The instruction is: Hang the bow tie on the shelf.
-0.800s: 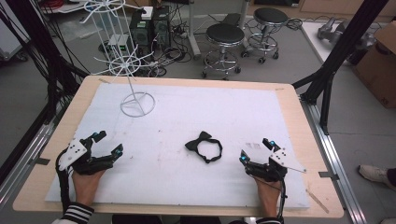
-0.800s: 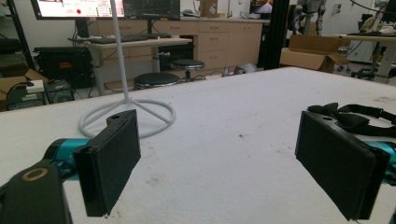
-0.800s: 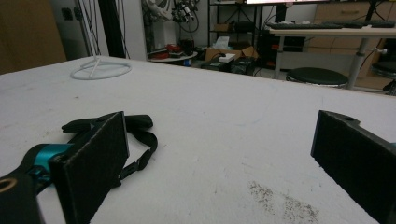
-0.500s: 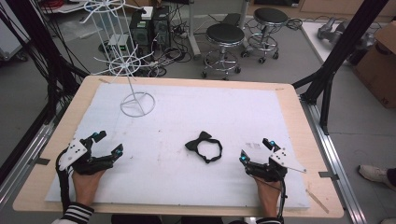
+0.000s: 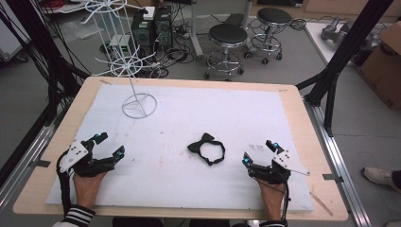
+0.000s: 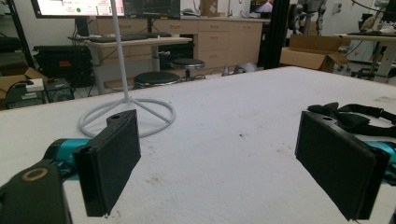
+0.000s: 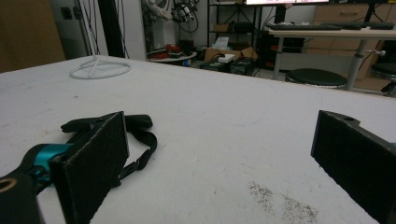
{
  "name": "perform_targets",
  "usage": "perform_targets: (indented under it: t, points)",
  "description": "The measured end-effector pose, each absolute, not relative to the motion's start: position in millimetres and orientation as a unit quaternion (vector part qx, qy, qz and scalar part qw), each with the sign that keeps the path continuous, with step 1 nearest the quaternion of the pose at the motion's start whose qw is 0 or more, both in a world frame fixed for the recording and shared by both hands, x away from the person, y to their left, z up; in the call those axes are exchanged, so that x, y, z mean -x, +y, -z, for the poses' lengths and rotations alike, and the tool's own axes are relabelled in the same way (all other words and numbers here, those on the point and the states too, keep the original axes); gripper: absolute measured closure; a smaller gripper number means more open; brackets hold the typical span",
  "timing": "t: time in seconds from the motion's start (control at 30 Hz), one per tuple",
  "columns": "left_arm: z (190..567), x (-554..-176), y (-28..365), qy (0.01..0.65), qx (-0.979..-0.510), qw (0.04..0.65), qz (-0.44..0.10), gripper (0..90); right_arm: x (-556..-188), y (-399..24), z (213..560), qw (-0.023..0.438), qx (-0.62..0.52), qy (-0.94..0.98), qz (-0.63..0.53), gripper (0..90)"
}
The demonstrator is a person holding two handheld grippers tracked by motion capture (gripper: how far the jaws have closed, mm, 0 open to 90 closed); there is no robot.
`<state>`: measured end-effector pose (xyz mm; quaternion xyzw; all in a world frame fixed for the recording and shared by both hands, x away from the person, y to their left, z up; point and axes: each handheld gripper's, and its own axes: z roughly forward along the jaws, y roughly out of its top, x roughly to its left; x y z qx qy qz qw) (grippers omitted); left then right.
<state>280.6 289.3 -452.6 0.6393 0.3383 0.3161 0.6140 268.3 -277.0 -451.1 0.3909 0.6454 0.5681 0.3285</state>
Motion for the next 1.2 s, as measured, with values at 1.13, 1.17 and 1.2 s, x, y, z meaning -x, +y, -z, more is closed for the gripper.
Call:
perform_targets:
  t: [1.13,1.17,1.2]
  points:
    - [452.7,-280.9,289.5,0.34,-0.637,0.617,-0.313,14.5,-315.7,-226.0,401.7,0.205,-0.355,0.779,-0.474,3.2]
    - [452.7,-280.9,289.5,0.34,-0.637,0.617,-0.313,14.5,-321.1,-221.5,399.7,0.193,-0.355,0.789,-0.463,4.0]
    - [452.7,-280.9,289.5,0.34,-0.637,0.617,-0.313,14.5,-324.4,-219.4,398.9,0.187,-0.353,0.795,-0.457,4.1]
